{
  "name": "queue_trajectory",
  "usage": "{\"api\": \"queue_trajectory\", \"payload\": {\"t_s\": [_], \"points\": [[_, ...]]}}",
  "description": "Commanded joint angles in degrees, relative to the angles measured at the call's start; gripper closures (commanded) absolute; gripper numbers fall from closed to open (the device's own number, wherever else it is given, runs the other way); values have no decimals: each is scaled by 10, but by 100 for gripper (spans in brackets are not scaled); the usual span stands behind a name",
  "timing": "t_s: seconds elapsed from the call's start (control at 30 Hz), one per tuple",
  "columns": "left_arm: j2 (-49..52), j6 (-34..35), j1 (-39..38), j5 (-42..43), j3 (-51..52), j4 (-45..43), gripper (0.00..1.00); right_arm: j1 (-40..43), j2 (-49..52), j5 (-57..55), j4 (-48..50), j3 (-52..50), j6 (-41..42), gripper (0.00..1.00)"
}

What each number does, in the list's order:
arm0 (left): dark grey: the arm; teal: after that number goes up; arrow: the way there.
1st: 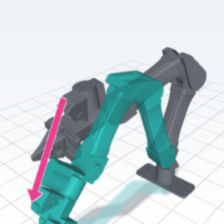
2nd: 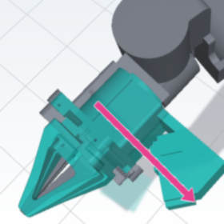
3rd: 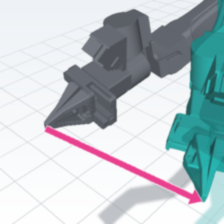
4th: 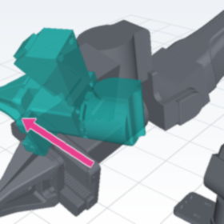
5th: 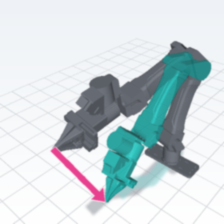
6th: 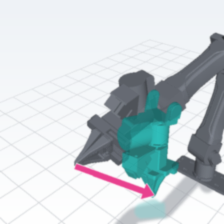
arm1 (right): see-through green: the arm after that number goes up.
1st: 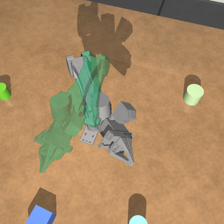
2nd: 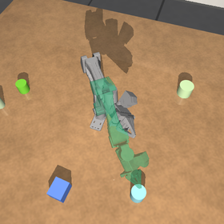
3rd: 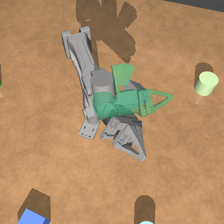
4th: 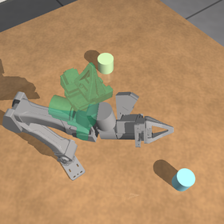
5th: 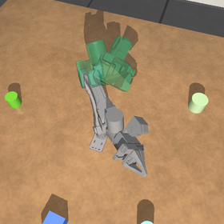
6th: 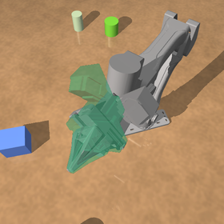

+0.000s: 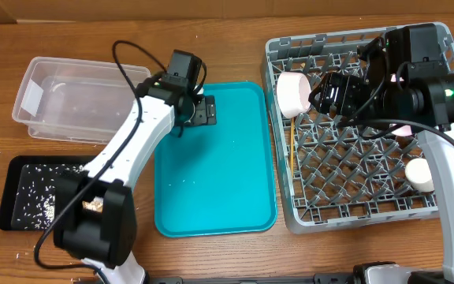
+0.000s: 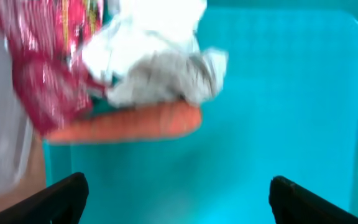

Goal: Sort waste into correct bins and load items into the dishwasher

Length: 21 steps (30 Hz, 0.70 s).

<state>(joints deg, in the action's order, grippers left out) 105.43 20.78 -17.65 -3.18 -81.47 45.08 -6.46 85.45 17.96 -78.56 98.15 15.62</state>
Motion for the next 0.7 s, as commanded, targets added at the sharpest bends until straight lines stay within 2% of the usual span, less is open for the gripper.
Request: {"api": "queue_trajectory", "payload": {"t_s": [0.0, 0.13, 0.27, 0.67], "points": [[35, -113, 3, -30, 4, -21, 7, -2, -5, -1, 0, 5, -5, 0], [73, -161, 12, -21, 4, -37, 8, -2, -5, -1, -2, 5, -5, 0], [97, -209, 12, 33, 4, -15, 23, -2, -5, -1, -2, 5, -5, 0], [105, -292, 11, 42, 4, 12, 34, -2, -5, -1, 0, 5, -7, 0]]}}
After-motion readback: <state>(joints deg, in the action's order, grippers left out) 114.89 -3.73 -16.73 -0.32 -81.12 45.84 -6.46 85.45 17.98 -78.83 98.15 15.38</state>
